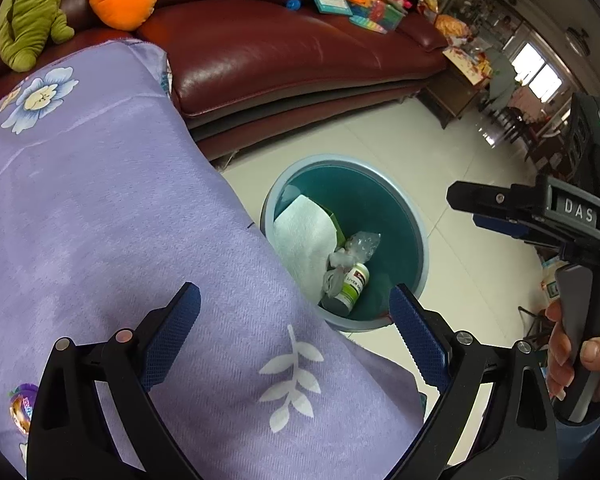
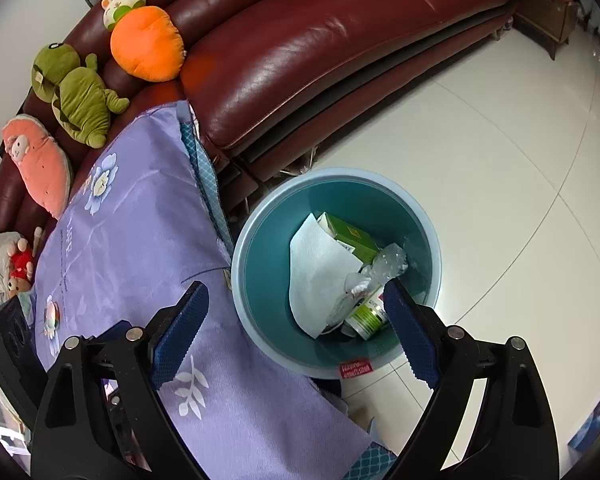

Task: Collect trash
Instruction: 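Move both tools back over the tablecloth toward the snack packets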

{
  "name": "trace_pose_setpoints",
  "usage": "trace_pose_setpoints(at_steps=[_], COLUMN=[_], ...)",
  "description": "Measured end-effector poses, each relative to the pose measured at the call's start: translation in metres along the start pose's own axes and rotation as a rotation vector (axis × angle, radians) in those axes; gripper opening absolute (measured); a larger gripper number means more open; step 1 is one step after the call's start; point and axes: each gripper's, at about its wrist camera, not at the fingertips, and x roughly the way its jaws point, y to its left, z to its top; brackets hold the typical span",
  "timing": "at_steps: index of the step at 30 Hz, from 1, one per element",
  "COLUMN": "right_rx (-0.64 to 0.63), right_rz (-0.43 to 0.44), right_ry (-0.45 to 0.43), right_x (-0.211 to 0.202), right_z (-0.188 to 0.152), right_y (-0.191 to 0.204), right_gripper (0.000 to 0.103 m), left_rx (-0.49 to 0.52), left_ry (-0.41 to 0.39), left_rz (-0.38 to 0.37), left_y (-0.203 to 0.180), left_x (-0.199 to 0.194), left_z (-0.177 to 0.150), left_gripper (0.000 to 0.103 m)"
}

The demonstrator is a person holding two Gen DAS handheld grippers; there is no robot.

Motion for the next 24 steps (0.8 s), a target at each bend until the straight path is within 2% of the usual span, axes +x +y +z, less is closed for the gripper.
trace_pose_setpoints(at_steps=[14,24], right_rx=[-0.062,-0.141], right_rz=[0.012,0.047], right_ry=[-0.022,-0.013], right_x=[-0.032,-0.039], right_z=[-0.032,-0.057], right_y=[0.038,0.091], right_gripper=[0.086,0.086], left_rx=[-0.016,-0.059], left_ry=[-0.084,-0.135], left_rz=[0.015,0.055], left_y=[0.013,0.049], left_x=[-0.055,-0.100], left_z=[-0.027,-0.057], left_gripper=[0.095,0.096])
